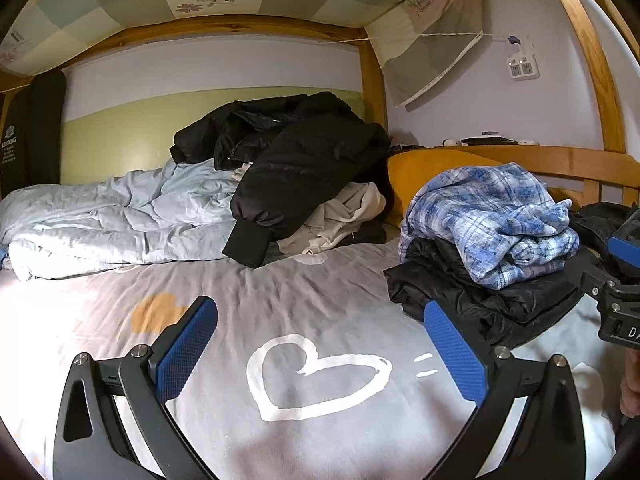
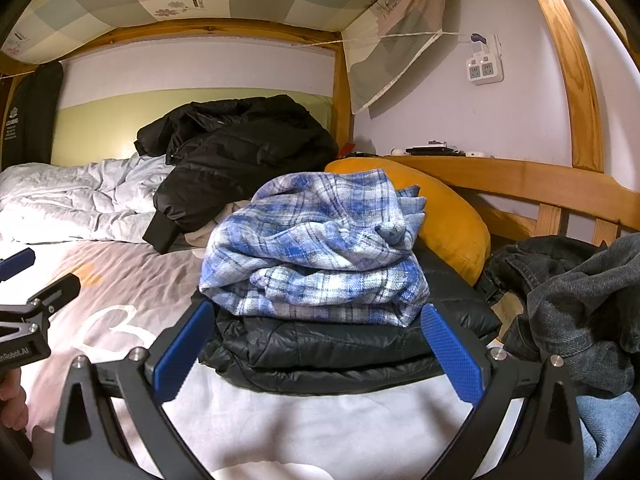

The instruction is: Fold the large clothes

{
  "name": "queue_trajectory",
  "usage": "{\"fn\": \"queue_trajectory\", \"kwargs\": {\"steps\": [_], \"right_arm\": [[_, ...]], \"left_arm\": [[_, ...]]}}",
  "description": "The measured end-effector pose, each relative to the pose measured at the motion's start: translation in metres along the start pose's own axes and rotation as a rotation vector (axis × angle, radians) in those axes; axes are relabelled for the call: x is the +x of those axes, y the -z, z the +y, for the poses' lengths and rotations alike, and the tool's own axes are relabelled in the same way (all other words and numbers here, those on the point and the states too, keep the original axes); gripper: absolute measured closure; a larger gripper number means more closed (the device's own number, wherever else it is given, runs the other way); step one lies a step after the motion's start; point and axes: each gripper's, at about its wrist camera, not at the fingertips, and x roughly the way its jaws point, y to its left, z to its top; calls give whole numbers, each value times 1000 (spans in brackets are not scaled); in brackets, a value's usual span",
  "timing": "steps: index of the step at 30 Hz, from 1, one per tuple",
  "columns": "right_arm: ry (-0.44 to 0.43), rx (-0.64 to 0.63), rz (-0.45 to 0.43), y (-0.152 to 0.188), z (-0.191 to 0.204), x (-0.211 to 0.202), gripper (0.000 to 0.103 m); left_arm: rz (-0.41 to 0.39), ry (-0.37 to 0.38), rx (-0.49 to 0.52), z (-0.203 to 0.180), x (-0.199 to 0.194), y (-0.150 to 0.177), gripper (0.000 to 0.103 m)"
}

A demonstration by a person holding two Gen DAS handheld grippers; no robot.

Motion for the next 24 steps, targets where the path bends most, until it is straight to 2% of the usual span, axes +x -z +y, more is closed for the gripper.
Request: {"fn": "queue_trajectory", "kwargs": {"steps": [24], "right_arm": [[-1, 1, 1, 0, 0, 0, 0]], "left_arm": [[-13, -4, 3, -1, -2, -1, 0]]}}
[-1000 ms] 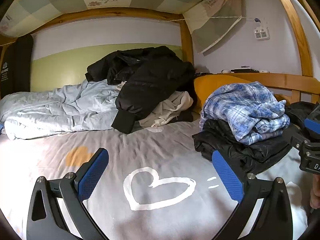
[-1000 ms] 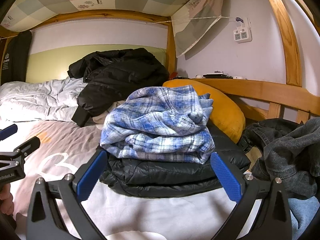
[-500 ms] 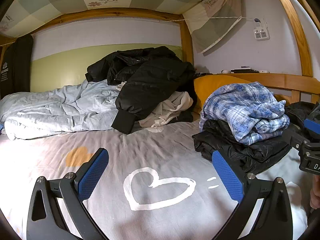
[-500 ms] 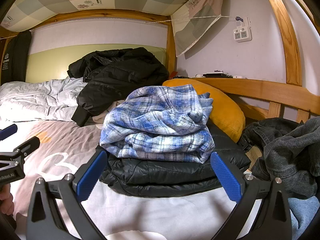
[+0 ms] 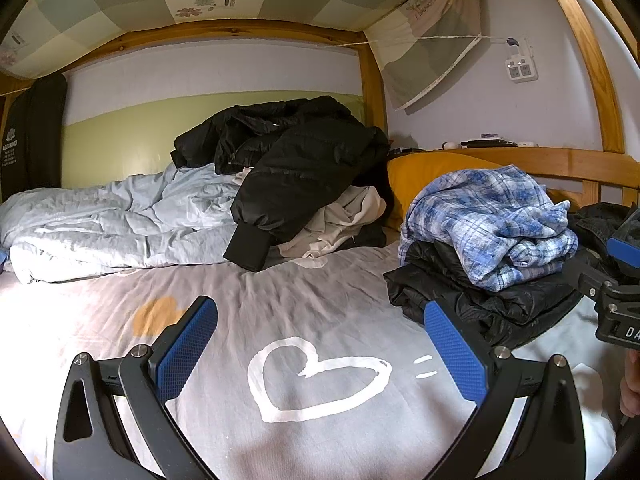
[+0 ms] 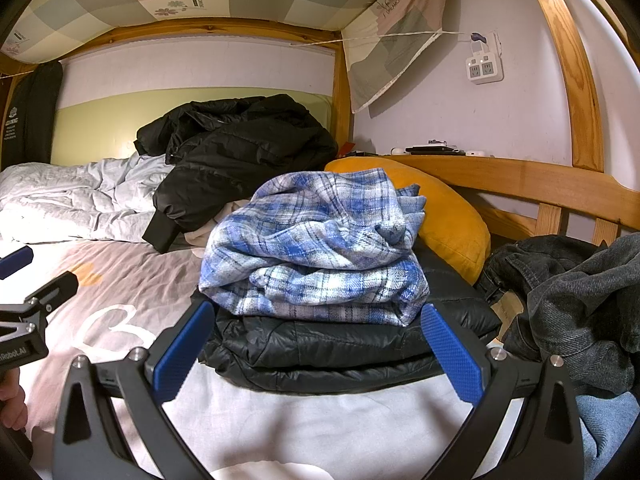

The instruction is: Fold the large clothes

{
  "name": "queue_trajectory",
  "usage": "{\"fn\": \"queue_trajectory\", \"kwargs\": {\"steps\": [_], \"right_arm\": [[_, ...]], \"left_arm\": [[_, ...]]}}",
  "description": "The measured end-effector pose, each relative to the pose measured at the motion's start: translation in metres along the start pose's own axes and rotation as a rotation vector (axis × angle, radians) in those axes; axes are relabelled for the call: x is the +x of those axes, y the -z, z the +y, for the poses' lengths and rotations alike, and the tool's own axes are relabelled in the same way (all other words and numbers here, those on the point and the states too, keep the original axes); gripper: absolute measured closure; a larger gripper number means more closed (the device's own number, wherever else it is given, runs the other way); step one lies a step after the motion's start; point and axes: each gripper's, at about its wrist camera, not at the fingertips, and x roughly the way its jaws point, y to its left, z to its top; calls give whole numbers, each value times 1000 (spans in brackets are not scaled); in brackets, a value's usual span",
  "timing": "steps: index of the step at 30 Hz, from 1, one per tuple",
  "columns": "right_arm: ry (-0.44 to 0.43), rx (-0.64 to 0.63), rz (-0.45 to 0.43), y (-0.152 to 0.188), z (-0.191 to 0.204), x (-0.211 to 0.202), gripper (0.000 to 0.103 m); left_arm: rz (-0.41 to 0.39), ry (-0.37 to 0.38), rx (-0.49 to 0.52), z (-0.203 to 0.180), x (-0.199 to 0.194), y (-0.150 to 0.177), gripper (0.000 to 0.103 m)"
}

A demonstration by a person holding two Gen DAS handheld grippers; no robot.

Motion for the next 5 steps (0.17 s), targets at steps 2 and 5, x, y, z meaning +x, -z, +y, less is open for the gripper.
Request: {"fn": "queue_trajectory", "kwargs": {"steps": [2, 5], "right_arm": [[0, 0, 1, 0, 0, 0, 0], [0, 0, 1, 0, 0, 0, 0]], "left_arm": [[0, 1, 0, 0, -1, 0, 0], [0, 0, 0, 0, 0, 0, 0]]}}
